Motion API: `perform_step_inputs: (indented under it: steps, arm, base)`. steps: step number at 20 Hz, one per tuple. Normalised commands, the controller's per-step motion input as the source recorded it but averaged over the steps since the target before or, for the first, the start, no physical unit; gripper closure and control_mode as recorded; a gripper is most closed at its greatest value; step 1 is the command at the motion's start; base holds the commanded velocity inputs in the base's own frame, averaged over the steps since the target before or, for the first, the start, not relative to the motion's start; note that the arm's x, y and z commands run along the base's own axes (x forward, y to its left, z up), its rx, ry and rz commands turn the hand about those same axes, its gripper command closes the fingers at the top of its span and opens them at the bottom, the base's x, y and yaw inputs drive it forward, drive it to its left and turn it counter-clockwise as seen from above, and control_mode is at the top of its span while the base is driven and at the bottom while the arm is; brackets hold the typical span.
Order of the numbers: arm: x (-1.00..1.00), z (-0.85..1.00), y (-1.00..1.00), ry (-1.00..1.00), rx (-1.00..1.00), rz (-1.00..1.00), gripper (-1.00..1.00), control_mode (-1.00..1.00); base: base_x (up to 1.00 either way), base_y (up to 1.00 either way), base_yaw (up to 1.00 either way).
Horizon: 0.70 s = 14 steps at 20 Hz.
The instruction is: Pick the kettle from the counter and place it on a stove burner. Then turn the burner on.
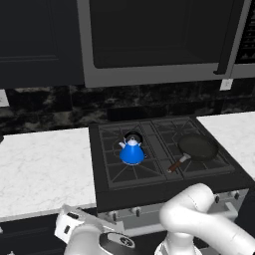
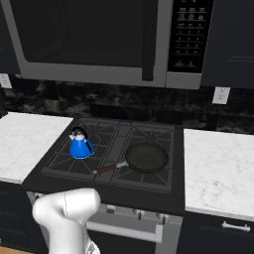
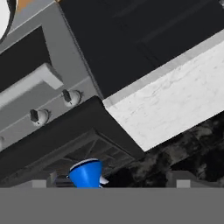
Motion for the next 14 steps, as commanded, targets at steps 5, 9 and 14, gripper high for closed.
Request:
perform_step_inputs:
  steps: [5, 9, 14]
  arm:
    - [-0.21, -0.96, -0.01, -0.05, -0.53, 0.24, -1.00, -1.00]
    - [0.47, -0.81, -0.79, -0.20, -0.35, 0.09, -1.00, -1.00]
    - [0.92, -0.58, -0.67, -0.28, -0.17, 0.00, -1.00, -1.00]
  base:
    - [0.00, 0.00, 0.00]
    - [0.00, 0.00, 0.00]
    - [0.00, 0.00, 0.00]
